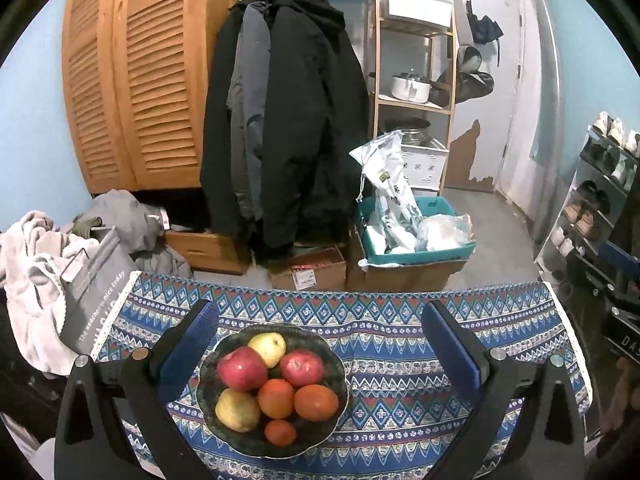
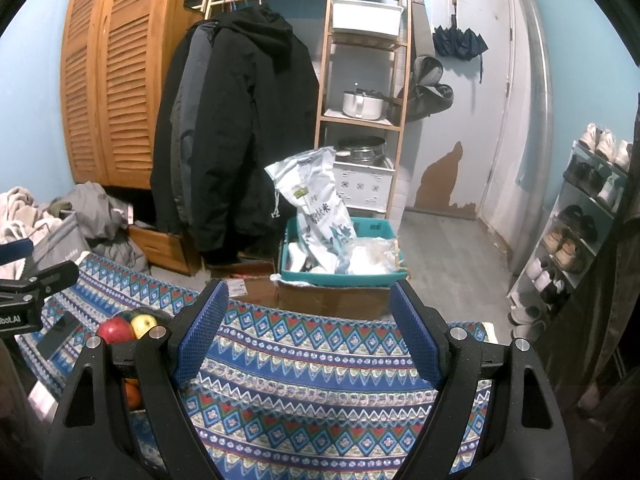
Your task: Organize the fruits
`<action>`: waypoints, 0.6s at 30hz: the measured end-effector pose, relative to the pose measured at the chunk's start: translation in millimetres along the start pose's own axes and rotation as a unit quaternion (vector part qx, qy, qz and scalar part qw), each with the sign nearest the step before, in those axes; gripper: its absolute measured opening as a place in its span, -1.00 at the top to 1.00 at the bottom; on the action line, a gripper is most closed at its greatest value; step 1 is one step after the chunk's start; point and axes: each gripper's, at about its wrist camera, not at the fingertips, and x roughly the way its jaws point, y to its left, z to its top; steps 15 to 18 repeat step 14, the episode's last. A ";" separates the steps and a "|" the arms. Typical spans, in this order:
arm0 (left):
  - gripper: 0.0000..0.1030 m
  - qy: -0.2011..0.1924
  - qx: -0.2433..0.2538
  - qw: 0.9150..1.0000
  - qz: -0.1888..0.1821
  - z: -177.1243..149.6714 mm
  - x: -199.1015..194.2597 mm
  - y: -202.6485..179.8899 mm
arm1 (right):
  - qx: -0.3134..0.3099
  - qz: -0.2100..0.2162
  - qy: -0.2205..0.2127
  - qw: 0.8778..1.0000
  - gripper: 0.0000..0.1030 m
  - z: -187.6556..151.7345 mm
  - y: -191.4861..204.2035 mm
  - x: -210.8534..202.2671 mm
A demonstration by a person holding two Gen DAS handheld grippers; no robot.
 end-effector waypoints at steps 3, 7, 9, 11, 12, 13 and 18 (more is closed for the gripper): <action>-0.99 0.000 -0.001 1.000 -0.001 0.1 -0.3 0.4 | -0.001 0.000 0.000 1.000 -0.58 -0.3 -0.5 0.1; -0.99 0.000 -0.002 1.000 -0.003 0.3 -1.2 1.1 | -0.001 0.000 0.001 1.000 -0.58 -0.9 -1.6 0.1; -0.99 -0.002 -0.001 1.000 -0.001 0.2 -1.2 0.7 | -0.001 -0.001 0.001 1.000 -0.58 -0.9 -0.6 0.2; -0.99 -0.004 -0.002 1.000 0.003 0.1 -1.6 1.2 | -0.001 -0.001 0.001 1.000 -0.58 -0.7 -1.5 -0.1; -0.99 -0.004 -0.001 1.000 0.000 0.0 -1.7 1.5 | -0.001 -0.001 0.000 1.000 -0.58 -0.7 -0.4 0.2; -0.99 -0.006 0.000 1.000 -0.005 -0.2 -2.1 1.7 | -0.001 0.000 0.000 1.000 -0.58 -0.7 -0.5 0.1; -0.99 -0.006 0.000 1.000 -0.005 -0.4 -2.5 1.5 | -0.001 0.000 0.000 1.000 -0.58 -1.1 -1.1 0.1</action>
